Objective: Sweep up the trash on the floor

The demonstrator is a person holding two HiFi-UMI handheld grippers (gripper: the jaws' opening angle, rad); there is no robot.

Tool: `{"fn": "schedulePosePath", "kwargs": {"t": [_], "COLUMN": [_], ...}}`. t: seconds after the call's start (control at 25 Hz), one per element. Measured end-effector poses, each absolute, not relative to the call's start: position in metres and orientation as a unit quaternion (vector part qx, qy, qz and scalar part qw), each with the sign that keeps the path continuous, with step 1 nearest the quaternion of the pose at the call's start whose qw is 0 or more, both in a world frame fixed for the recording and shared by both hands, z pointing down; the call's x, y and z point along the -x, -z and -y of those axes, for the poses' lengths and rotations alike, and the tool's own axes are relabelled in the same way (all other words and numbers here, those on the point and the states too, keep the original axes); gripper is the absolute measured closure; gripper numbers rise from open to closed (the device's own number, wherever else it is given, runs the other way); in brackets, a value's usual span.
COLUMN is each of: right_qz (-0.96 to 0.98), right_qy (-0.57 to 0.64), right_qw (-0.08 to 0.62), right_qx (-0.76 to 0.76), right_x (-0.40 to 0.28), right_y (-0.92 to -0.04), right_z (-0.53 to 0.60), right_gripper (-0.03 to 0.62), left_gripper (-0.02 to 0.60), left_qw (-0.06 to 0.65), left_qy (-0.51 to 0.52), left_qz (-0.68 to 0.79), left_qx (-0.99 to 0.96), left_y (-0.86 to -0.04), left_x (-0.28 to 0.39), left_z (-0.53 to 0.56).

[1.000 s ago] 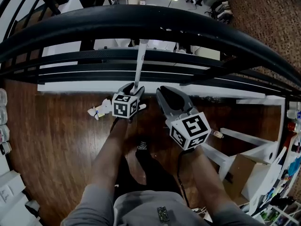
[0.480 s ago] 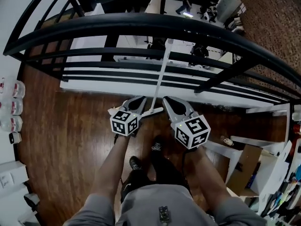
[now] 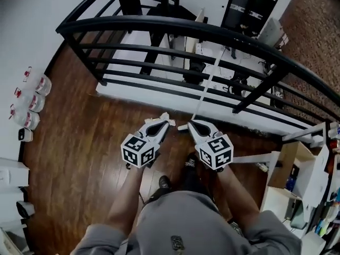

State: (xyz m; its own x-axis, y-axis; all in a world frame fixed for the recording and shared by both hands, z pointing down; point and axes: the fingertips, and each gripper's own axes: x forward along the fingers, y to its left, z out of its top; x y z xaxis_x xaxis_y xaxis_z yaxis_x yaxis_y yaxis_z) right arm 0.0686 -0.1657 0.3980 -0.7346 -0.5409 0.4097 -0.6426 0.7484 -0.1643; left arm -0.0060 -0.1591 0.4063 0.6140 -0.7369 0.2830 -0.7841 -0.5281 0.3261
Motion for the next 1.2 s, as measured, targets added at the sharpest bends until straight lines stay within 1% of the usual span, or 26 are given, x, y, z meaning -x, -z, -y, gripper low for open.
{"fn": "schedulePosePath", "kwargs": {"t": [0.2,0.36,0.64,1.2], "right_qz": [0.937,0.948,0.956,0.96], "right_qy": [-0.113,-0.088,-0.063,-0.046], "right_qw": [0.169,0.148,0.114,0.109], "right_qx": [-0.283,-0.266,-0.261,-0.253], "right_x": [-0.021,0.002,0.011,0.012], "right_y": [-0.365,-0.334,-0.297,-0.281], "right_z": [0.111,0.079,0.056,0.049], "right_gripper": [0.594,0.594,0.594,0.594], "left_gripper": [0.577,0.577,0.577,0.577], "left_qw": [0.206,0.193,0.176,0.164], "left_qy": [-0.023,-0.02,-0.012,-0.016], "left_qz": [0.457,0.465,0.468,0.468], "left_qx": [-0.865,-0.864,-0.866,-0.868], "left_y": [-0.36,-0.34,-0.323,-0.312], "left_x": [0.037,0.05,0.053,0.049], "left_z": [0.098,0.06,0.03,0.024]}}
